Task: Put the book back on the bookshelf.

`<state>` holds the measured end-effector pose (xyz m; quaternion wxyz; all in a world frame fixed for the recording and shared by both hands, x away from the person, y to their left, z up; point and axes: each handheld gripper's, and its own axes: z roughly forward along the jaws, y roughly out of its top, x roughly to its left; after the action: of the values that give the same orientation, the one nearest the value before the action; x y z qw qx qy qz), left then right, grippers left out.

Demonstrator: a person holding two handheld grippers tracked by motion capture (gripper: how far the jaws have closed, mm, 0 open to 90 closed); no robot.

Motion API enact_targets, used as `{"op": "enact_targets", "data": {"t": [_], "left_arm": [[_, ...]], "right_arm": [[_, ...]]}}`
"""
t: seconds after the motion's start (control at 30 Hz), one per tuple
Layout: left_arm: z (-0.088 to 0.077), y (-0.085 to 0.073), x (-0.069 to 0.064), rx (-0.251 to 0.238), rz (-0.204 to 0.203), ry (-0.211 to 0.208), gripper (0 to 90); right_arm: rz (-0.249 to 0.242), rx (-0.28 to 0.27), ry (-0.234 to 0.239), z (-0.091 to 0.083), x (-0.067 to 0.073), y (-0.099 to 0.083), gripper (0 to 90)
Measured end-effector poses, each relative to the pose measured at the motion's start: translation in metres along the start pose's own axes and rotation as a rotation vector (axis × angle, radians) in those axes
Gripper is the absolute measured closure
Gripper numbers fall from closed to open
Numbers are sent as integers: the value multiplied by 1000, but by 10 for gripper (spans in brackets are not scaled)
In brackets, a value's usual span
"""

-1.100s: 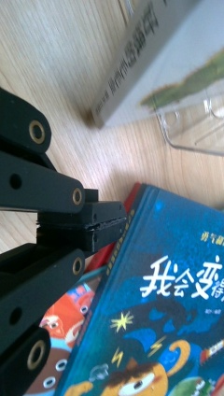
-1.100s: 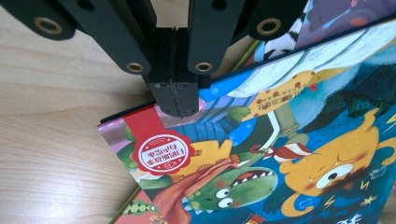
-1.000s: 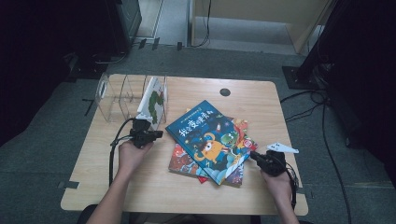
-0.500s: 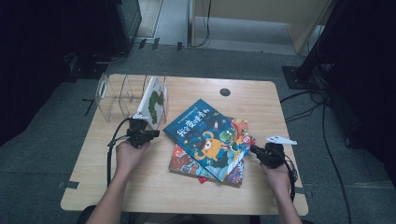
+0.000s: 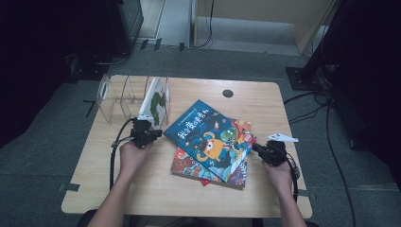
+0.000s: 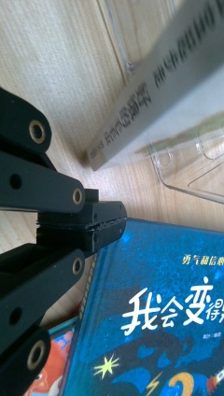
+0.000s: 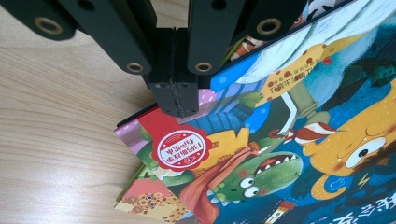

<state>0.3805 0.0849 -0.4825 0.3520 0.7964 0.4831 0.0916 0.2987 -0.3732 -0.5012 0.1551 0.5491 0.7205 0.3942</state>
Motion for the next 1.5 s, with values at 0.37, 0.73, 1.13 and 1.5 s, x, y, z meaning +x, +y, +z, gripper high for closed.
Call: {"op": "enact_targets", "data": {"t": [0.37, 0.73, 1.13, 1.5], "left_arm": [[6, 1, -1, 5, 16, 28, 900], [8, 3, 0, 10, 10, 30, 900], [11, 4, 0, 11, 26, 46, 900], [13, 2, -2, 52, 6, 10, 900]], "right_arm": [[9, 1, 8, 1, 0, 0, 900], [0, 17, 12, 0, 2, -1, 900], [2, 24, 18, -1, 2, -2, 900], [5, 26, 18, -1, 0, -2, 900]]}}
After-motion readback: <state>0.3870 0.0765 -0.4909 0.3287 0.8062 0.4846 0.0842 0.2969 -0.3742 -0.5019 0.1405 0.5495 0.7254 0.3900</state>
